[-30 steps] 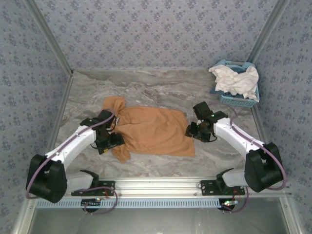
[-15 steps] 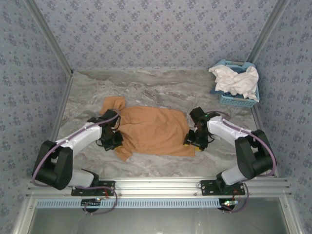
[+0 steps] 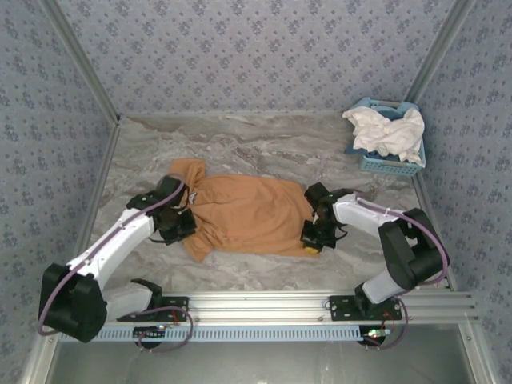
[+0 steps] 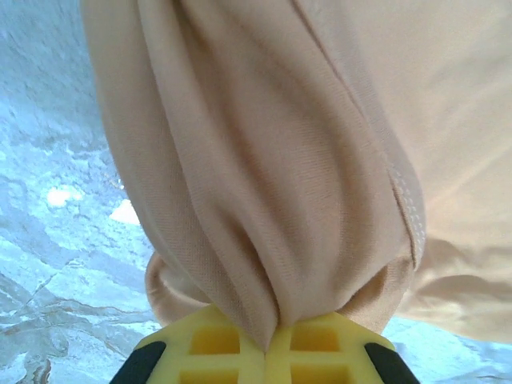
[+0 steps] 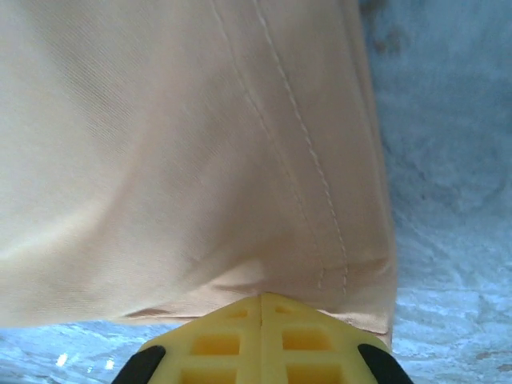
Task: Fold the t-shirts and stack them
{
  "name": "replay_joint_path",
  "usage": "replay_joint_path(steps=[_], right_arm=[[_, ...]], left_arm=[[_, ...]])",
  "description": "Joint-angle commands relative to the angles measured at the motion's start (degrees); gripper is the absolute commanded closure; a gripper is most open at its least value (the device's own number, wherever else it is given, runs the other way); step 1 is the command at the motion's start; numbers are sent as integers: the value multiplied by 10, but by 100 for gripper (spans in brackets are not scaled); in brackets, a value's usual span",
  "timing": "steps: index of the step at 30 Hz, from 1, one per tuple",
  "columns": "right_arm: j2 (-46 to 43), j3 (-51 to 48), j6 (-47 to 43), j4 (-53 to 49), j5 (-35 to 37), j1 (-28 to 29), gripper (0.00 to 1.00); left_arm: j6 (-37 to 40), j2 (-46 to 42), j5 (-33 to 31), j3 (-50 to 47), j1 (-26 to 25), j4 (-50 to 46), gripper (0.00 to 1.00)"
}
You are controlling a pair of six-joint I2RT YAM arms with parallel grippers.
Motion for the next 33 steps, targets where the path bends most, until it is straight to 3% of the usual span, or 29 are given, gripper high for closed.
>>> replay_joint_path(steps=[1, 8, 13, 16, 20, 25, 29, 33], right_arm=[[-42, 81, 8, 10, 28, -14, 100], [-77, 301, -21, -4, 62, -78, 100], [-87, 408, -35, 0, 54, -108, 100], [-84, 410, -40, -51, 65, -98, 99], [-97, 278, 0, -34, 81, -16, 69], [-43, 198, -33, 54, 152, 155, 50], [83, 257, -89, 104, 158, 261, 41], [202, 359, -127, 92, 212, 332, 33]], left_arm=[[-4, -34, -9, 74, 25, -10, 100], [-30, -23, 16, 230, 124, 80, 100], [-50, 15, 25, 334, 148, 133, 100], [-54, 27, 58, 354, 148, 140, 100], [-74, 1, 70, 287, 148, 146, 100], [-55, -41, 20, 219, 149, 92, 100], [-39, -43, -91, 217, 155, -32, 100], [-43, -49, -130, 195, 157, -64, 100]])
